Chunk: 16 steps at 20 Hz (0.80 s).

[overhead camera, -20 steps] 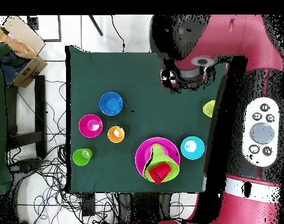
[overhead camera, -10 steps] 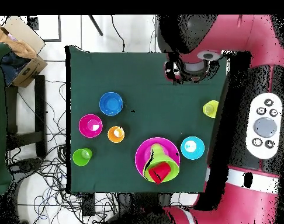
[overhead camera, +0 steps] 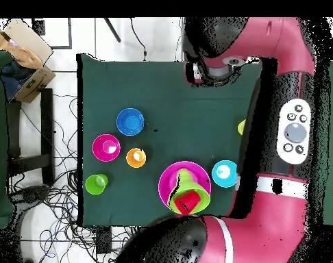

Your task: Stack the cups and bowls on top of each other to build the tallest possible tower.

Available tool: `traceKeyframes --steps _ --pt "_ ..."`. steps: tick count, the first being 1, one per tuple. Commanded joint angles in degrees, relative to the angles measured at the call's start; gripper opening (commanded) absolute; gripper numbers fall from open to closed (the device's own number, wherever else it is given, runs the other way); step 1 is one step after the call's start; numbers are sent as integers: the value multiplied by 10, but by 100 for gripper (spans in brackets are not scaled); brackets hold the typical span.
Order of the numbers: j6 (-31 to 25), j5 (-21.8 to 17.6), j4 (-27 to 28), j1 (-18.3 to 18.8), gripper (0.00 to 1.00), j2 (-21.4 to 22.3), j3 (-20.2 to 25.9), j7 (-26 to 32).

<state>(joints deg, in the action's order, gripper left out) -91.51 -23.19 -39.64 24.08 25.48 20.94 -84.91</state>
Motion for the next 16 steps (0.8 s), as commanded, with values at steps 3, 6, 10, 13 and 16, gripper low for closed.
traceKeyframes --steps 3,6,10,13,16 --pt "-92 -41 130 -53 100 -71 64 77" --pt "-184 -97 220 -71 100 -92 89 110" --pt "-198 -123 242 -67 100 -84 110 137" --pt "-236 -162 262 -59 100 -97 136 145" --pt "-211 -222 284 -50 100 -149 166 125"
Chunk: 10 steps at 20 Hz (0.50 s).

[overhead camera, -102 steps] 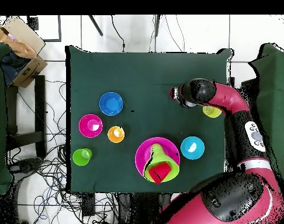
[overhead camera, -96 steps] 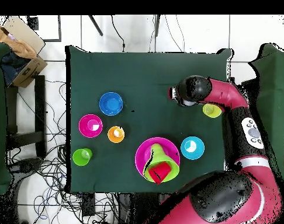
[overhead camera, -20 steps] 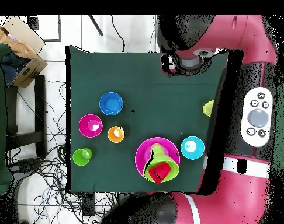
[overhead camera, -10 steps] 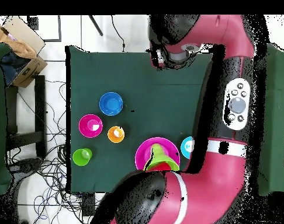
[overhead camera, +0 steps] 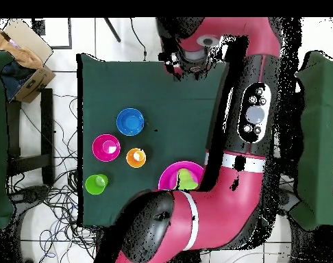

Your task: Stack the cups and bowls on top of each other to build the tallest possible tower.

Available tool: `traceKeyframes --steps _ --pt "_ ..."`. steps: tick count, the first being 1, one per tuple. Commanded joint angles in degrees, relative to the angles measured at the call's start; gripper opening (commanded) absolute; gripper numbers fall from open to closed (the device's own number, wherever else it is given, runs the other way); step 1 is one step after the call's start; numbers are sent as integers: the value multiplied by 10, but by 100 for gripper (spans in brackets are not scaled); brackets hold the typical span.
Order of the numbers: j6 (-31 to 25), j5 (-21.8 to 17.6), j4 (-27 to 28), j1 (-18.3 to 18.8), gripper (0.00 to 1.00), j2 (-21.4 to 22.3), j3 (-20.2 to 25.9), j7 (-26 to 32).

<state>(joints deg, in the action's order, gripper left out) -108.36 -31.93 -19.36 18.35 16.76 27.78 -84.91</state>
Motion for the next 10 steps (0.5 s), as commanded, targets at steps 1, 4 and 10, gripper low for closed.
traceKeyframes --steps 1,4,10 --pt "-6 -144 82 10 100 -83 95 107" --pt "24 -171 87 29 100 -122 128 79" --pt "-70 -307 107 62 100 -141 255 151"
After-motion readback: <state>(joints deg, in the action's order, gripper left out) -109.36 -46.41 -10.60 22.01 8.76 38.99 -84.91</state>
